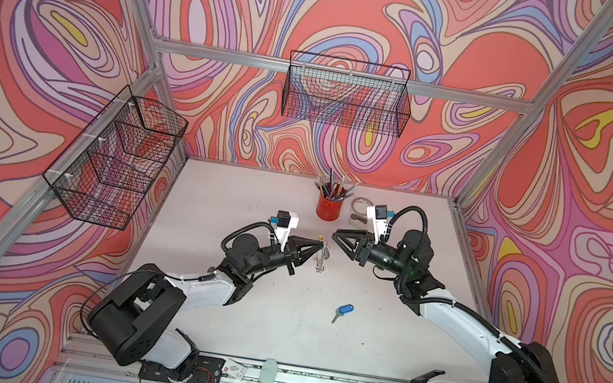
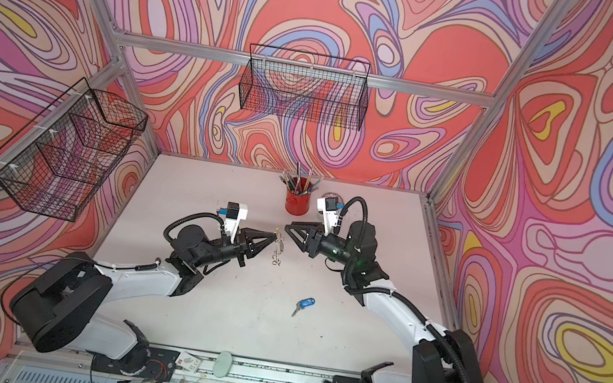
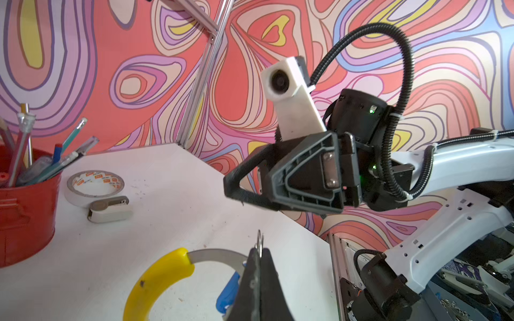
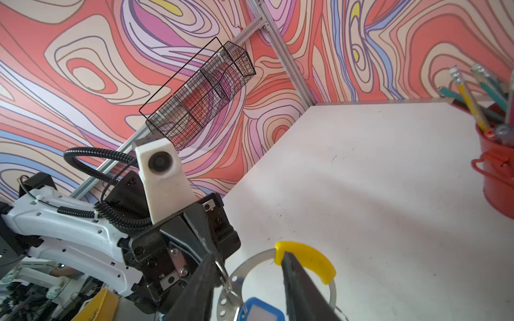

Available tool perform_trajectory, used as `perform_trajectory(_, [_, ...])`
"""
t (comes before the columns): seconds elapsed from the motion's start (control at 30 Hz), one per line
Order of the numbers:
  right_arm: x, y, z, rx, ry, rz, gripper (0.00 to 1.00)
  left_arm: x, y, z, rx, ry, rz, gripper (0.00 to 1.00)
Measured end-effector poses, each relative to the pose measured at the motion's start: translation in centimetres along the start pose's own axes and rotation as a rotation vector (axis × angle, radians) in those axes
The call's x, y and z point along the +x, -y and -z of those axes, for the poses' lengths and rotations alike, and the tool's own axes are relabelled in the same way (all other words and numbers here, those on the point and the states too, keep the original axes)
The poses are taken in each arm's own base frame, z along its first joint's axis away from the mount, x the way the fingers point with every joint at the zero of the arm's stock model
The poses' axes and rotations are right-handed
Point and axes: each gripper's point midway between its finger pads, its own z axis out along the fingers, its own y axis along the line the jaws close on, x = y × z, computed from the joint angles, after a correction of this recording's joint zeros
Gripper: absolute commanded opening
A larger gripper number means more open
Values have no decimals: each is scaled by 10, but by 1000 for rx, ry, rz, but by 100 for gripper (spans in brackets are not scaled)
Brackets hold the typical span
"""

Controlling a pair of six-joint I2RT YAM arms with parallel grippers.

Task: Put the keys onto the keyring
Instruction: 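Open the right gripper and draw it back from the disc, then bring the right gripper back to the disc's split ring beside the left gripper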

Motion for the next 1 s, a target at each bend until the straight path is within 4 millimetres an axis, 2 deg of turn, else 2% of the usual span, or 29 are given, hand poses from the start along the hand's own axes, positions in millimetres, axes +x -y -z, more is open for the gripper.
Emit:
perform_trajectory(0.17, [7, 0, -1, -27, -17, -25, 38, -10, 6, -3, 25, 23, -23, 0])
perform_trajectory(0.37, [14, -3, 1, -56, -20, -45, 37, -8, 5, -4, 25, 18, -20, 0])
perform_trajectory(0.57, [13, -8, 2, -84, -13, -46, 38, -3, 5, -6, 25, 9, -12, 0])
perform_trajectory(1.0, [13, -13, 0, -127, -10, -47, 22, -6, 5, -11, 29, 15, -14, 0])
